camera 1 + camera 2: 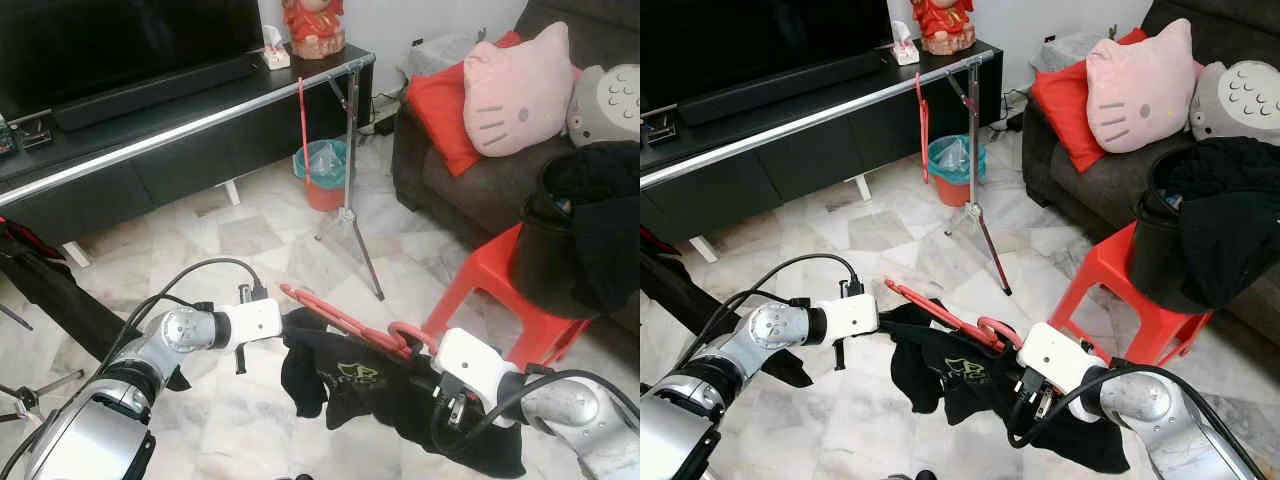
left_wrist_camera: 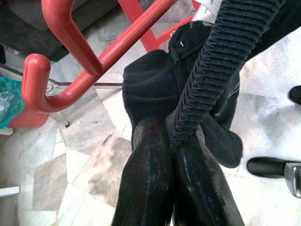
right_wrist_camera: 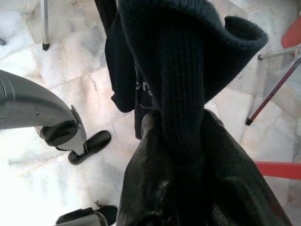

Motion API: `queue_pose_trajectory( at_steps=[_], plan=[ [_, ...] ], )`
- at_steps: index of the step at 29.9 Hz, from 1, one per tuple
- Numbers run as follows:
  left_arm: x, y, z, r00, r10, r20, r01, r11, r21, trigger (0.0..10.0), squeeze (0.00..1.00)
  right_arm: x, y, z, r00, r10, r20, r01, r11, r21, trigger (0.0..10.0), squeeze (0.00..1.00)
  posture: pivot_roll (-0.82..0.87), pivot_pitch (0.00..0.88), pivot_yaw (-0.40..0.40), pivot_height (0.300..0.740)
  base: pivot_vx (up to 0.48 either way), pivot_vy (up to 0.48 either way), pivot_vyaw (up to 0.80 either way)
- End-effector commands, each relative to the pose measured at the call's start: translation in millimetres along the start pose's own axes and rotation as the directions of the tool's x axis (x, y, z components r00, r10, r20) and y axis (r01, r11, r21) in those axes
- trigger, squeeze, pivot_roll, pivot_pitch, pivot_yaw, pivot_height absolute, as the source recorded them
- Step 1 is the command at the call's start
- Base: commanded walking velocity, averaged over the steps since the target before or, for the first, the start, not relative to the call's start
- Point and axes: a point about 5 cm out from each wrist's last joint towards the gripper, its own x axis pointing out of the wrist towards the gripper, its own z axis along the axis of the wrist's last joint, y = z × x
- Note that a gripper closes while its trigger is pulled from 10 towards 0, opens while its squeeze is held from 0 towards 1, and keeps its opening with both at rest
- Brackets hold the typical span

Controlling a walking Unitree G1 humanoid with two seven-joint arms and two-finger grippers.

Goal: Hang hanger

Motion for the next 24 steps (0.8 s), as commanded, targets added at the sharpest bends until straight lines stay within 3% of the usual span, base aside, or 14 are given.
queue_pose_trajectory(
  at_steps=[1,7,15,20,24],
  plan=[
    [-20.3,5.5,-21,0.994,0.042,-0.103,-0.044,0.999,-0.023,10.0,0.00,-7.2,-3.0,-1,1.000,-0.003,-0.012,0.003,1.000,0.018,10.0,0.00,-0.02,0.067,0.108,0.740,0.000,0.000,0.00],
    [-21.0,19.0,-17,0.982,0.156,-0.109,-0.154,0.988,0.024,10.0,0.00,-15.4,17.2,-15,0.981,0.164,-0.103,-0.165,0.986,-0.001,10.0,0.00,-0.02,0.062,0.102,0.740,0.000,0.000,0.00],
    [-25.0,30.8,-12,0.969,0.230,-0.092,-0.226,0.973,0.050,10.0,0.00,-21.3,26.9,-30,0.951,0.214,-0.222,-0.221,0.975,-0.008,10.0,0.00,-0.03,0.063,0.105,0.740,0.000,0.000,0.00],
    [-25.5,34.2,-9,0.969,0.239,-0.062,-0.236,0.971,0.042,10.0,0.00,-14.9,30.3,-39,0.939,0.198,-0.283,-0.209,0.978,-0.008,10.0,0.00,-0.02,0.065,0.107,0.740,0.000,0.000,0.00],
    [-25.0,30.2,-8,0.985,0.167,-0.038,-0.168,0.986,-0.017,10.0,0.00,-6.6,46.1,-37,0.925,0.256,-0.282,-0.268,0.963,-0.007,10.0,0.00,-0.02,0.066,0.107,0.740,0.000,0.000,0.00]
  ],
)
